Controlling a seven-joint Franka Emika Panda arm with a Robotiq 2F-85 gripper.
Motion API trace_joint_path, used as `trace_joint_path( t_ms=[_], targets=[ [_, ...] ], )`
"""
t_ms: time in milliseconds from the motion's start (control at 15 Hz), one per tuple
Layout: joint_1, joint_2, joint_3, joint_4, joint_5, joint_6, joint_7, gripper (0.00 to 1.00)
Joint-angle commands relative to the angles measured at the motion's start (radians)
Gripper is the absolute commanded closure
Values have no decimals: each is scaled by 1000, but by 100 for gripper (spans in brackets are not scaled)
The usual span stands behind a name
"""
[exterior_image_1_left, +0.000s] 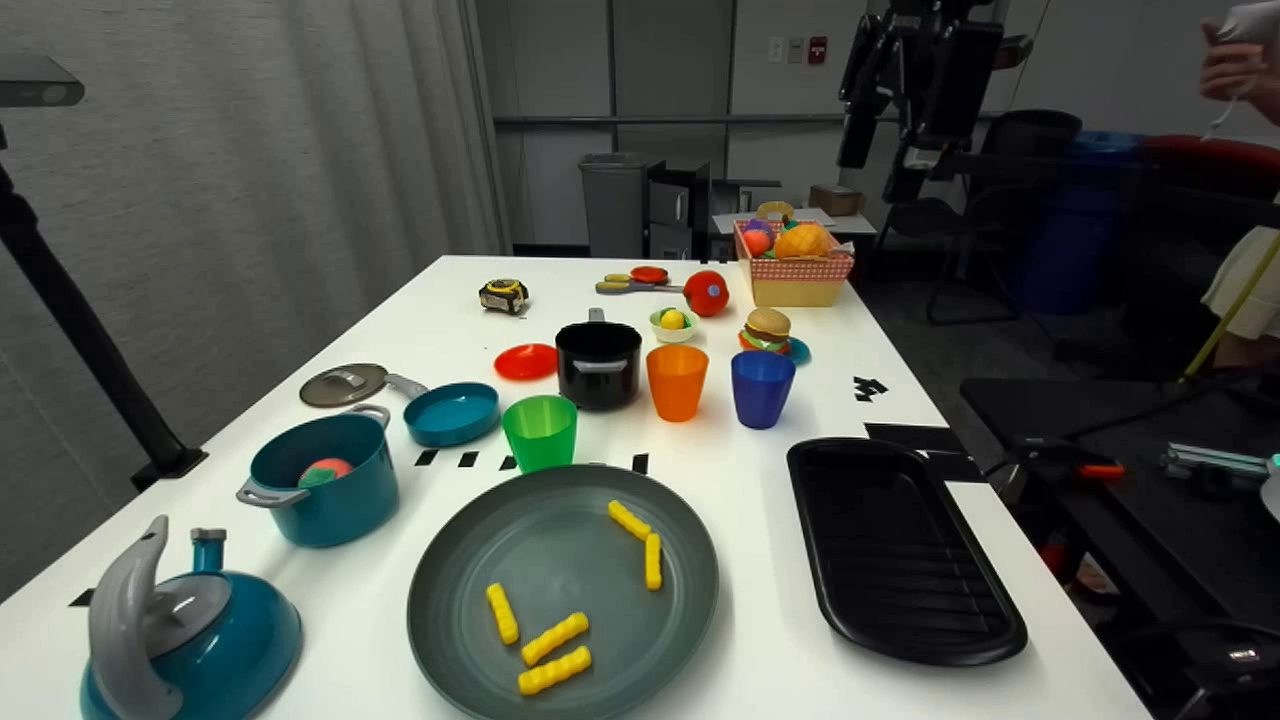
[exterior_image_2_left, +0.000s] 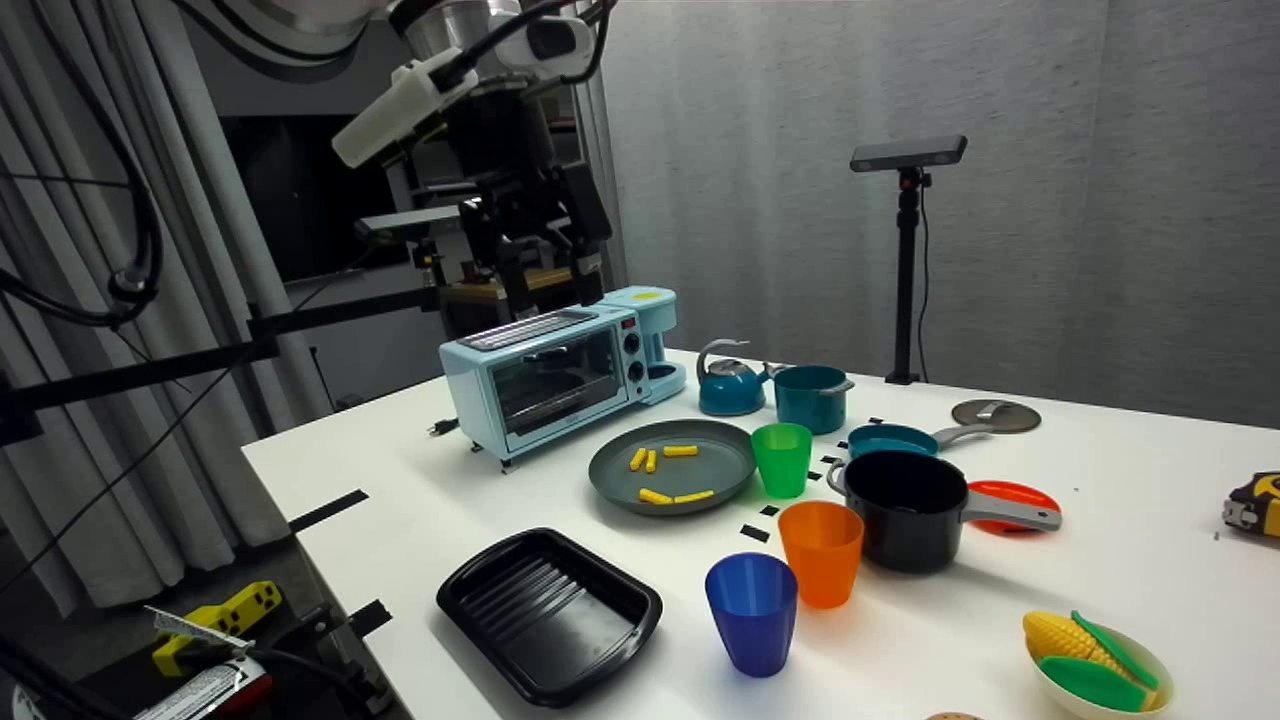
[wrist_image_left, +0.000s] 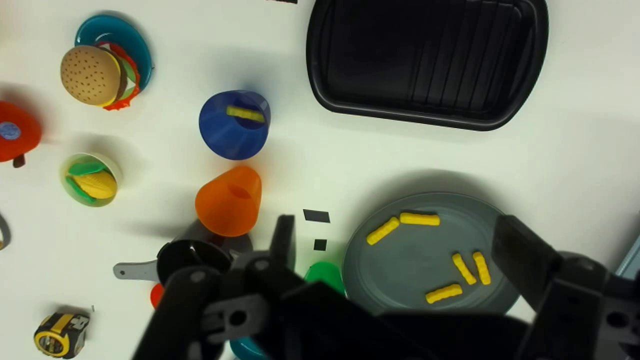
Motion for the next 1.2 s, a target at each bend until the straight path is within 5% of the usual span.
trace_joint_path(
  t_ms=[0,400,1133],
  targets=[
    [-9,-1,5,-1,4,-2,-2,0],
    [-10,43,13,13,8,20,30,0],
    [15,414,124,276,-12,115,359,0]
  ],
)
